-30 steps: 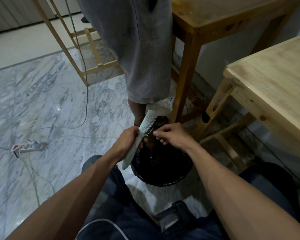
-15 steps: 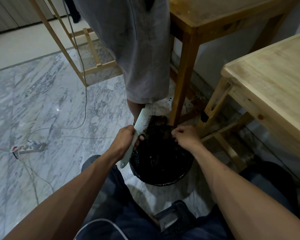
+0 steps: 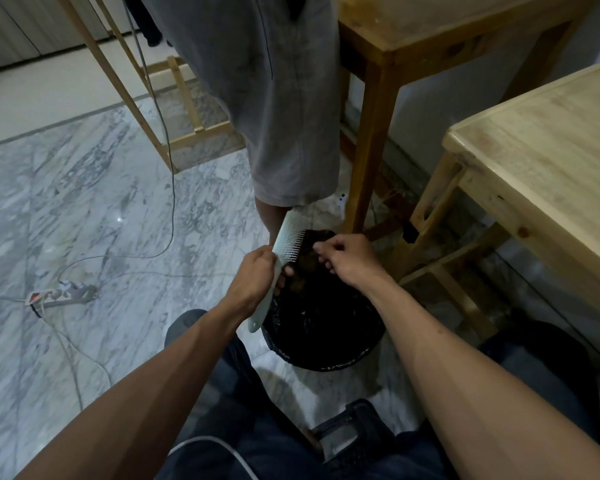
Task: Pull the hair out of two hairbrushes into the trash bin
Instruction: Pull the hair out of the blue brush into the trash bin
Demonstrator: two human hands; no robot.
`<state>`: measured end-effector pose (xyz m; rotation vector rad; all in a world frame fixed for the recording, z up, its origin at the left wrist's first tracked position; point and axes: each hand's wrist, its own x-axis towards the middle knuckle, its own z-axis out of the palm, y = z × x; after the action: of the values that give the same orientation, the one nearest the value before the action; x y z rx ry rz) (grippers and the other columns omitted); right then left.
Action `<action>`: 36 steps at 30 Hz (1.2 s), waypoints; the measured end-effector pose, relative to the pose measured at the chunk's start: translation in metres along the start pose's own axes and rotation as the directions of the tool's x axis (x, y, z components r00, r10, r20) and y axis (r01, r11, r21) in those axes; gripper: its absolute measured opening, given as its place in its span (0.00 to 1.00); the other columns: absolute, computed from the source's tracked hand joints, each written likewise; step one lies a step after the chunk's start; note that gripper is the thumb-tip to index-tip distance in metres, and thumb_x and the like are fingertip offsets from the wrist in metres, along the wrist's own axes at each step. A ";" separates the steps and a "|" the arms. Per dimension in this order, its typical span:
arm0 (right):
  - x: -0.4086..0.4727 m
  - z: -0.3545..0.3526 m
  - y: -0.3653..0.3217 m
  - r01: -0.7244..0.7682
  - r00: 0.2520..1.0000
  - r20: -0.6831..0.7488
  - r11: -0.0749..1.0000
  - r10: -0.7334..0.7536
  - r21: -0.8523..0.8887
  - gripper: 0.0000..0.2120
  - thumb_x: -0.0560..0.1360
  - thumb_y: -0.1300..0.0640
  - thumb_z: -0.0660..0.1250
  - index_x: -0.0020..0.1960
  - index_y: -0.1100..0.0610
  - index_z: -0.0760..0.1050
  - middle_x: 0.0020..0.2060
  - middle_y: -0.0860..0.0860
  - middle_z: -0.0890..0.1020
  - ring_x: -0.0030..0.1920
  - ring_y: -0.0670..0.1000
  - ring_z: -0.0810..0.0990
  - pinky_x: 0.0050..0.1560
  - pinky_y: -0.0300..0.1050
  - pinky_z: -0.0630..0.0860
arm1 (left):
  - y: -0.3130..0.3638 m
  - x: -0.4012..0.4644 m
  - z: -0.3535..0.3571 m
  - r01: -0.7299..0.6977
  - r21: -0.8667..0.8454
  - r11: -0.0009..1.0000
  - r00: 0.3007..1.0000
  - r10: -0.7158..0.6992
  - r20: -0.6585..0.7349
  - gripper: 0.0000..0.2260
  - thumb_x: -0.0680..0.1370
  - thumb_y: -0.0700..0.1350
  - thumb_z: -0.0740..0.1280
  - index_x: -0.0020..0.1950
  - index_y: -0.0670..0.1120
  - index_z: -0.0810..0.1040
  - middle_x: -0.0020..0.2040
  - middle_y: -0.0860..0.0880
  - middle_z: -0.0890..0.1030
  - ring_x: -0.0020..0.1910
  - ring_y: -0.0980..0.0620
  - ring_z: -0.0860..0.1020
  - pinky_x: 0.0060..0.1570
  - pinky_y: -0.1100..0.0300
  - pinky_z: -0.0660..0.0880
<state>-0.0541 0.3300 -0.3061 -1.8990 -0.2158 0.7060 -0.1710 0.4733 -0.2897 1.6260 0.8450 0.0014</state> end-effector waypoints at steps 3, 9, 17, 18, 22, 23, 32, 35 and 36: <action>0.003 -0.020 0.011 -0.050 0.999 -0.023 0.997 0.049 -0.050 0.11 0.80 0.54 0.69 0.40 0.56 0.81 0.38 0.53 0.83 0.38 0.50 0.80 0.41 0.45 0.78 | -0.005 0.003 -0.010 0.017 -0.053 0.998 0.999 -0.019 -0.029 0.14 0.81 0.38 0.53 0.47 0.39 0.78 0.38 0.39 0.85 0.32 0.44 0.75 0.33 0.54 0.73; -0.004 -0.029 0.026 -0.071 0.977 0.184 0.975 0.110 -0.210 0.13 0.77 0.53 0.73 0.61 0.48 0.81 0.57 0.46 0.80 0.58 0.49 0.79 0.59 0.48 0.78 | -0.009 0.006 -0.010 0.112 -0.120 0.986 0.993 -0.107 0.042 0.21 0.78 0.49 0.58 0.35 0.40 0.83 0.39 0.31 0.80 0.31 0.42 0.74 0.34 0.51 0.71; -0.006 -0.011 -0.006 -0.037 0.999 -0.030 0.993 0.041 0.110 0.14 0.74 0.46 0.76 0.48 0.58 0.84 0.40 0.51 0.87 0.36 0.48 0.83 0.38 0.43 0.81 | 0.006 -0.014 0.011 -0.067 0.028 0.997 0.987 0.062 0.149 0.16 0.86 0.51 0.58 0.47 0.42 0.76 0.31 0.47 0.81 0.25 0.50 0.73 0.27 0.57 0.70; -0.005 -0.012 -0.009 -0.045 0.998 -0.040 0.992 0.050 0.114 0.12 0.74 0.49 0.77 0.46 0.59 0.84 0.38 0.52 0.86 0.35 0.48 0.82 0.37 0.42 0.80 | 0.005 -0.015 0.011 -0.081 0.028 0.996 0.986 0.076 0.149 0.16 0.87 0.51 0.58 0.47 0.42 0.76 0.31 0.47 0.81 0.24 0.51 0.73 0.26 0.57 0.70; -0.002 -0.016 -0.010 -0.102 0.993 -0.045 0.989 0.108 0.108 0.10 0.78 0.56 0.73 0.40 0.60 0.84 0.32 0.52 0.84 0.32 0.48 0.79 0.37 0.41 0.78 | 0.000 -0.015 0.008 -0.065 0.008 0.998 0.986 0.063 0.157 0.19 0.86 0.52 0.58 0.44 0.40 0.76 0.30 0.45 0.80 0.23 0.51 0.72 0.27 0.58 0.69; -0.001 -0.018 -0.010 -0.114 0.991 -0.045 0.978 0.123 0.176 0.10 0.78 0.56 0.73 0.40 0.60 0.83 0.32 0.52 0.83 0.32 0.48 0.79 0.37 0.42 0.79 | -0.002 -0.015 0.006 -0.039 -0.013 0.999 0.984 0.041 0.172 0.21 0.86 0.52 0.57 0.43 0.39 0.77 0.28 0.46 0.78 0.23 0.51 0.71 0.27 0.58 0.68; -0.004 -0.028 -0.014 -0.060 0.987 -0.133 0.965 0.096 0.254 0.13 0.82 0.53 0.64 0.44 0.56 0.84 0.40 0.54 0.86 0.38 0.50 0.81 0.45 0.49 0.82 | -0.001 -0.012 0.003 0.067 -0.111 0.992 0.973 -0.040 0.226 0.24 0.85 0.54 0.56 0.38 0.39 0.76 0.31 0.42 0.76 0.24 0.49 0.70 0.25 0.60 0.66; -0.007 -0.023 -0.020 -0.085 0.996 0.025 0.960 0.081 0.268 0.09 0.80 0.48 0.68 0.48 0.51 0.82 0.45 0.53 0.87 0.37 0.49 0.82 0.37 0.44 0.81 | 0.004 -0.011 0.005 -0.050 -0.064 0.997 0.980 0.061 0.189 0.19 0.84 0.53 0.60 0.43 0.41 0.77 0.34 0.41 0.78 0.25 0.49 0.71 0.26 0.59 0.67; -0.008 -0.021 -0.021 -0.079 0.996 0.052 0.965 0.067 0.252 0.07 0.78 0.49 0.72 0.47 0.52 0.82 0.42 0.52 0.86 0.35 0.48 0.82 0.35 0.42 0.81 | 0.004 -0.011 0.005 -0.099 -0.022 0.995 0.980 0.101 0.171 0.17 0.84 0.53 0.61 0.45 0.42 0.78 0.35 0.42 0.80 0.26 0.49 0.71 0.27 0.58 0.67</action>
<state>-0.0450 0.3189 -0.2785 -1.6546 -0.0781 0.7866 -0.1747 0.4632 -0.2826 1.6296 0.6294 -0.0616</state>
